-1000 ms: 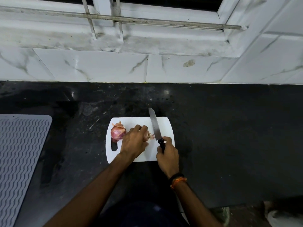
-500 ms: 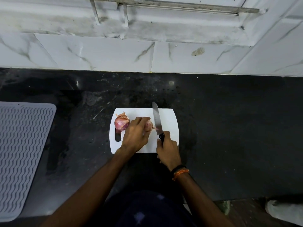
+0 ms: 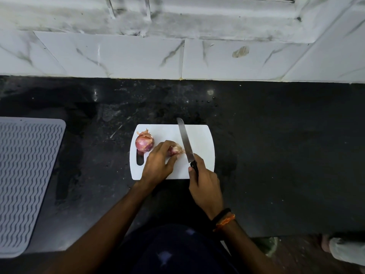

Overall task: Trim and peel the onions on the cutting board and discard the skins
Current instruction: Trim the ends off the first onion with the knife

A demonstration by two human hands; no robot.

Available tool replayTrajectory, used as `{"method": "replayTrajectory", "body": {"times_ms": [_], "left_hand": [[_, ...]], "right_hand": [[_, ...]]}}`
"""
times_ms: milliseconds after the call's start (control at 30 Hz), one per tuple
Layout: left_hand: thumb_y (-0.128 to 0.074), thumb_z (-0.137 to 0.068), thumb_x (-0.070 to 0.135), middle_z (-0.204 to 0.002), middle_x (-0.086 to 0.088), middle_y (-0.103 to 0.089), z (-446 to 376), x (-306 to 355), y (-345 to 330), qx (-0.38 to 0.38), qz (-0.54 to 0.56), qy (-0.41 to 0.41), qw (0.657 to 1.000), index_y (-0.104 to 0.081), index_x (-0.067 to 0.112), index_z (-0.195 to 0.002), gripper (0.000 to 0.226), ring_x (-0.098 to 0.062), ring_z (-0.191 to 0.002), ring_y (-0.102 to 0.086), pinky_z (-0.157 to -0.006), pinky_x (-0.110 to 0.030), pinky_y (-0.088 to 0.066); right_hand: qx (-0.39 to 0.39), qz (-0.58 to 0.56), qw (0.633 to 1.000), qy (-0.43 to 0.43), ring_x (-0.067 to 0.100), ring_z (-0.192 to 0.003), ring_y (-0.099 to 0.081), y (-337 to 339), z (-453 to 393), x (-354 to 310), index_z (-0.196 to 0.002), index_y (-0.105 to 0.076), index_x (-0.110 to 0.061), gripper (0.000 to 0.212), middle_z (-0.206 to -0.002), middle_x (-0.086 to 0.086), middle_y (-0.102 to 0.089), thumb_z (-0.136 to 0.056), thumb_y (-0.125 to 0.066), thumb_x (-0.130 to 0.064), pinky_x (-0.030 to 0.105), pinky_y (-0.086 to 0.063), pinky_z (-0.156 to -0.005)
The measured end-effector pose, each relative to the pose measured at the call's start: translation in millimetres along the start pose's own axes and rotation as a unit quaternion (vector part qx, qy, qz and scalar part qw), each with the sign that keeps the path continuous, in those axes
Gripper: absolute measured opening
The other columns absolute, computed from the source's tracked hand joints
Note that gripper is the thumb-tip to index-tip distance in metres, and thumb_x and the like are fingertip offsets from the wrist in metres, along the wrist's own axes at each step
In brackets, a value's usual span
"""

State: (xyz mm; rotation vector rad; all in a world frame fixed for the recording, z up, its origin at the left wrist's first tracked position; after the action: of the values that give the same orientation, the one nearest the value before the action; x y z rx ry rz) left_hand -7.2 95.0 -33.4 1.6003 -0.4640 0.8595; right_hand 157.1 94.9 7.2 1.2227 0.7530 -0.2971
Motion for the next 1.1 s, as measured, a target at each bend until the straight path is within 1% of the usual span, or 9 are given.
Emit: {"method": "replayTrajectory", "body": {"times_ms": [67, 167, 233, 367, 500, 633, 800, 933, 1100], "left_hand": [[-0.070, -0.090, 0.022, -0.119, -0.002, -0.066, 2.0, -1.6, -0.8, 0.004, 0.006, 0.001, 1.000, -0.059, 0.014, -0.120, 0.033, -0.017, -0.103, -0.061, -0.087, -0.026, -0.049], [-0.070, -0.090, 0.021, -0.125, -0.005, -0.065, 3.8, -4.4, -2.1, 0.007, -0.001, 0.001, 1.000, -0.059, 0.010, -0.127, 0.041, -0.019, -0.109, -0.061, -0.094, -0.026, -0.046], [-0.068, -0.090, 0.021, -0.126, -0.005, -0.066, 1.9, -4.8, -3.3, 0.001, -0.007, -0.007, 1.000, -0.061, 0.010, -0.126, 0.039, -0.022, -0.112, -0.062, -0.097, -0.028, -0.047], [-0.070, -0.090, 0.021, -0.124, -0.006, -0.067, -4.0, -7.3, -2.3, 0.001, -0.010, 0.000, 1.000, -0.063, 0.010, -0.125, 0.037, -0.024, -0.111, -0.062, -0.097, -0.031, -0.048], [-0.071, -0.089, 0.024, -0.125, -0.006, -0.067, -6.0, -8.0, -1.6, -0.004, -0.024, -0.001, 1.000, -0.063, 0.010, -0.126, 0.040, -0.024, -0.112, -0.063, -0.097, -0.034, -0.048], [-0.072, -0.089, 0.021, -0.128, -0.007, -0.067, -7.4, -6.6, -0.4, -0.010, -0.032, -0.002, 0.999, -0.063, 0.009, -0.129, 0.043, -0.027, -0.116, -0.062, -0.102, -0.037, -0.047], [-0.074, -0.086, 0.016, -0.123, -0.008, -0.069, -11.4, 0.2, 1.7, -0.018, -0.037, -0.032, 0.999, -0.066, 0.007, -0.125, 0.040, -0.028, -0.110, -0.065, -0.097, -0.031, -0.046], [-0.075, -0.084, 0.014, -0.121, -0.008, -0.070, -13.9, 3.1, 2.6, -0.019, -0.044, -0.036, 0.998, -0.069, 0.007, -0.122, 0.039, -0.027, -0.108, -0.066, -0.096, -0.026, -0.043], [-0.076, -0.084, 0.017, -0.120, -0.008, -0.071, -17.0, 4.1, 4.4, -0.018, -0.043, -0.039, 0.998, -0.069, 0.008, -0.121, 0.038, -0.026, -0.105, -0.067, -0.094, -0.024, -0.041]], "right_hand": [[-0.004, 0.010, 1.000, 0.014, 0.019, -0.086, -0.066, -2.4, 3.2, -2.5, -0.146, -0.036, -0.020, 0.045, -0.100, 0.001, -0.070, -0.102, -0.044, -0.026, 0.037, -0.054, -0.079], [-0.011, 0.011, 1.000, 0.017, 0.018, -0.094, -0.065, -4.0, 6.2, -4.0, -0.146, -0.038, -0.016, 0.045, -0.107, 0.003, -0.070, -0.103, -0.045, -0.024, 0.029, -0.050, -0.086], [-0.009, 0.016, 1.000, 0.019, 0.017, -0.098, -0.065, -3.5, 6.4, -4.6, -0.146, -0.039, -0.015, 0.045, -0.111, 0.003, -0.069, -0.103, -0.044, -0.025, 0.024, -0.046, -0.088], [-0.010, 0.023, 0.999, 0.028, 0.019, -0.100, -0.064, -4.7, 3.9, -7.2, -0.147, -0.039, -0.013, 0.046, -0.115, 0.006, -0.068, -0.103, -0.044, -0.026, 0.029, -0.050, -0.092], [-0.013, 0.033, 0.999, 0.037, 0.020, -0.098, -0.065, -1.9, 4.1, -11.1, -0.146, -0.040, -0.011, 0.045, -0.112, 0.008, -0.068, -0.103, -0.044, -0.025, 0.030, -0.050, -0.090], [-0.049, 0.059, 0.997, 0.030, 0.021, -0.099, -0.063, -4.3, 3.0, -13.2, -0.149, -0.034, -0.014, 0.047, -0.116, 0.008, -0.066, -0.104, -0.039, -0.028, 0.033, -0.050, -0.091], [-0.067, 0.081, 0.994, 0.016, 0.021, -0.093, -0.065, -6.7, -3.7, -10.7, -0.149, -0.032, -0.014, 0.047, -0.110, 0.008, -0.067, -0.105, -0.038, -0.027, 0.034, -0.051, -0.085], [-0.074, 0.084, 0.994, 0.005, 0.023, -0.092, -0.065, -6.5, -3.4, -10.4, -0.149, -0.031, -0.014, 0.047, -0.109, 0.009, -0.067, -0.105, -0.037, -0.027, 0.036, -0.052, -0.086], [-0.080, 0.080, 0.994, -0.003, 0.020, -0.089, -0.065, -7.1, -5.7, -12.0, -0.149, -0.030, -0.015, 0.047, -0.107, 0.008, -0.067, -0.105, -0.038, -0.027, 0.032, -0.052, -0.085]]}}
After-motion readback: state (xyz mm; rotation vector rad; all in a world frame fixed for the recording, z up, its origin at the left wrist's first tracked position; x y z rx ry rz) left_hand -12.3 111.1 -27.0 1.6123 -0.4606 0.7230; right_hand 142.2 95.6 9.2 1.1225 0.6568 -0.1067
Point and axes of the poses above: each hand's wrist, its own z-axis away from the middle knuckle, its own y-axis out of the back of the hand, x = y × z, the point moved 6 cm from there along -z, towards the middle knuckle
